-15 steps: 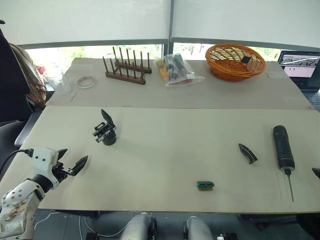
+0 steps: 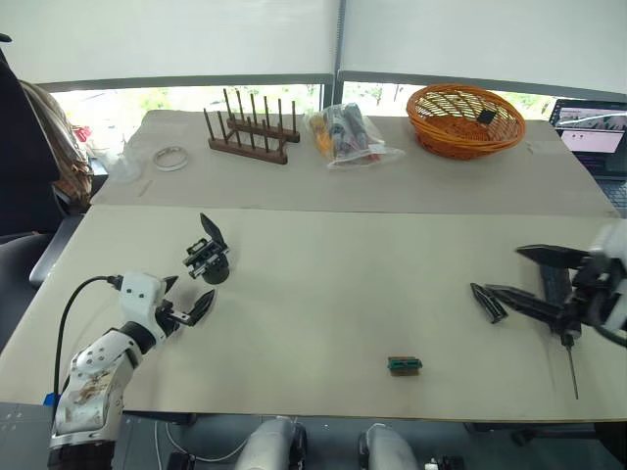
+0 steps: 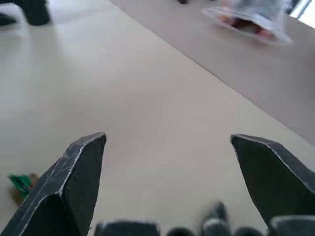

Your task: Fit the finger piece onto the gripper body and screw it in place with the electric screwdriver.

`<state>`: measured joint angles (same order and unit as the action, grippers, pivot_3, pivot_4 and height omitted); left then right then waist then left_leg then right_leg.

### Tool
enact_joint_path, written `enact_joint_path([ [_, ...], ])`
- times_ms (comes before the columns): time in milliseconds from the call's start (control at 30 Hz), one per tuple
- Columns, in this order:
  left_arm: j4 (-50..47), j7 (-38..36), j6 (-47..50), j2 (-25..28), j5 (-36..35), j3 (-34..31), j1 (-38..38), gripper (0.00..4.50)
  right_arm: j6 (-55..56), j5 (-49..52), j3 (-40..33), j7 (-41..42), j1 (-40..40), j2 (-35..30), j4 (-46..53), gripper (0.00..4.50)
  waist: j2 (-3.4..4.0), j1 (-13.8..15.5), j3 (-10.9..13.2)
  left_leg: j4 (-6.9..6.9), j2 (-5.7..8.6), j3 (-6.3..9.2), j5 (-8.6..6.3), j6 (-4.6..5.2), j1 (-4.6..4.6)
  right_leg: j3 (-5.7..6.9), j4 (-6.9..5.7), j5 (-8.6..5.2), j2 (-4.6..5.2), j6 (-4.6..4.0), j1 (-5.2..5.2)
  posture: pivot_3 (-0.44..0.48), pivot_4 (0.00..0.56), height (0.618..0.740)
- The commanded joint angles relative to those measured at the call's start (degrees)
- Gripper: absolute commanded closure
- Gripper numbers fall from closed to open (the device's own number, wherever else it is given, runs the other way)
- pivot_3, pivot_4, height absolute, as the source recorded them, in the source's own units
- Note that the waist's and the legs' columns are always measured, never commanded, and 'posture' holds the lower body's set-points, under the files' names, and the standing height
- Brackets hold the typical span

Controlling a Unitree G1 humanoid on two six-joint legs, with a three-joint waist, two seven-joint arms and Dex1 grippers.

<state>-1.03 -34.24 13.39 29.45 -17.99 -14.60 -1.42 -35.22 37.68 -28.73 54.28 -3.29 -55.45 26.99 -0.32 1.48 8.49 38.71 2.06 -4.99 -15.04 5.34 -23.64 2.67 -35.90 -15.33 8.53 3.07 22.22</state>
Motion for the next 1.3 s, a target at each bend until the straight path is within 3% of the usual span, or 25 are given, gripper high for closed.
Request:
enact_joint_path([
  [33, 2.4, -0.7, -2.8, -0.5, 1.8, 2.6, -3.7, 0.0, 0.0, 1.4, 3.9, -0.8, 3.1, 0.8, 2.3, 0.03, 0.0, 0.1, 0.0, 0.08, 0.0, 0.0, 0.0, 0.01, -0.05, 0.0, 0.0, 0.02, 0.0, 0.01, 0.0, 0.0, 0.15, 0.74],
  [233, 7.8, 0.9, -3.9, -1.9, 4.0, 5.1, -9.0, 0.0, 0.2, 0.5, 10.8, -1.2, 6.8, 2.2, 2.4, 0.03, -0.04, 0.1, 0.0, 0.14, 0.0, -0.03, 0.0, 0.02, -0.05, 0.04, 0.03, 0.25, -0.02, 0.16, 0.02, 0.0, 0.15, 0.74],
  [400, 9.9, 1.7, -7.8, -3.2, 5.3, 5.5, -9.7, 0.0, -0.1, 0.9, 11.9, -2.6, 7.8, 3.6, 2.7, 0.03, -0.03, 0.0, 0.0, 0.14, -0.02, -0.04, 0.01, 0.02, -0.11, 0.32, -0.05, 0.25, -0.01, 0.15, -0.02, 0.0, 0.15, 0.74],
  [567, 5.5, 6.3, -6.6, -6.5, 5.6, 5.8, -8.0, 2.17, 0.5, -0.3, 13.2, -3.8, 7.8, 4.8, 3.4, 0.0, -0.03, 0.3, 0.0, 0.23, -0.01, -0.03, 0.01, 0.02, -0.07, 0.53, -0.01, 0.3, 0.05, 0.2, -0.02, 0.0, 0.15, 0.74],
  [700, -4.1, 12.7, -1.1, -10.6, 4.8, 5.9, -6.8, 2.16, 0.5, -0.1, 13.2, -4.6, 7.3, 5.5, 3.9, 0.0, -0.06, 0.7, 0.0, 0.21, 0.0, -0.03, -0.02, 0.06, -0.1, 0.51, 0.02, 0.35, 0.12, 0.25, -0.01, 0.0, 0.15, 0.74],
  [833, -11.6, 23.6, 6.6, -17.5, 7.0, 6.9, -10.5, 2.16, 1.2, -0.8, 14.0, -5.3, 6.6, 6.5, 4.1, 0.0, -0.39, 1.1, 0.2, 0.31, 0.01, -0.01, -0.01, 0.06, -0.16, 0.82, 0.02, 0.41, 0.1, 0.28, -0.03, 0.0, 0.15, 0.74],
  [1033, -7.7, 34.2, 11.2, -22.1, 15.8, 11.2, -13.7, 2.16, 1.6, -2.0, 16.6, -6.7, 7.4, 8.8, 4.2, 0.0, -0.52, 0.9, 0.3, 0.35, 0.04, -0.04, 0.01, 0.07, -0.23, 1.04, -0.05, 0.45, -0.11, 0.28, -0.14, 0.0, 0.15, 0.74],
  [1133, -5.1, 35.6, 9.8, -22.5, 17.9, 12.5, -13.2, 2.16, 1.8, -2.7, 17.4, -6.8, 7.8, 9.4, 3.8, 0.0, -0.54, 0.7, 0.3, 0.29, 0.04, -0.14, 0.29, 0.59, -0.24, 1.14, -0.06, 0.45, -0.19, 0.29, -0.1, 0.0, 0.15, 0.74],
  [1200, -4.5, 34.4, 9.2, -22.6, 17.3, 13.0, -12.0, 1.12, 2.0, -3.1, 17.5, -6.9, 8.0, 9.6, 3.5, 0.0, -0.55, 0.7, 0.3, 0.31, 0.0, -0.16, 0.3, 0.58, -0.23, 1.2, -0.08, 0.45, -0.19, 0.28, -0.1, 0.0, 0.15, 0.74],
  [1300, -6.2, 28.4, 9.1, -20.9, 13.8, 12.7, -8.6, 0.05, 1.9, -3.2, 17.4, -7.0, 8.0, 9.7, 3.7, 0.0, -0.53, 0.7, 0.3, 0.32, -0.01, -0.16, 0.19, 0.34, -0.2, 1.19, -0.1, 0.45, -0.13, 0.28, -0.11, 0.0, 0.15, 0.74],
])
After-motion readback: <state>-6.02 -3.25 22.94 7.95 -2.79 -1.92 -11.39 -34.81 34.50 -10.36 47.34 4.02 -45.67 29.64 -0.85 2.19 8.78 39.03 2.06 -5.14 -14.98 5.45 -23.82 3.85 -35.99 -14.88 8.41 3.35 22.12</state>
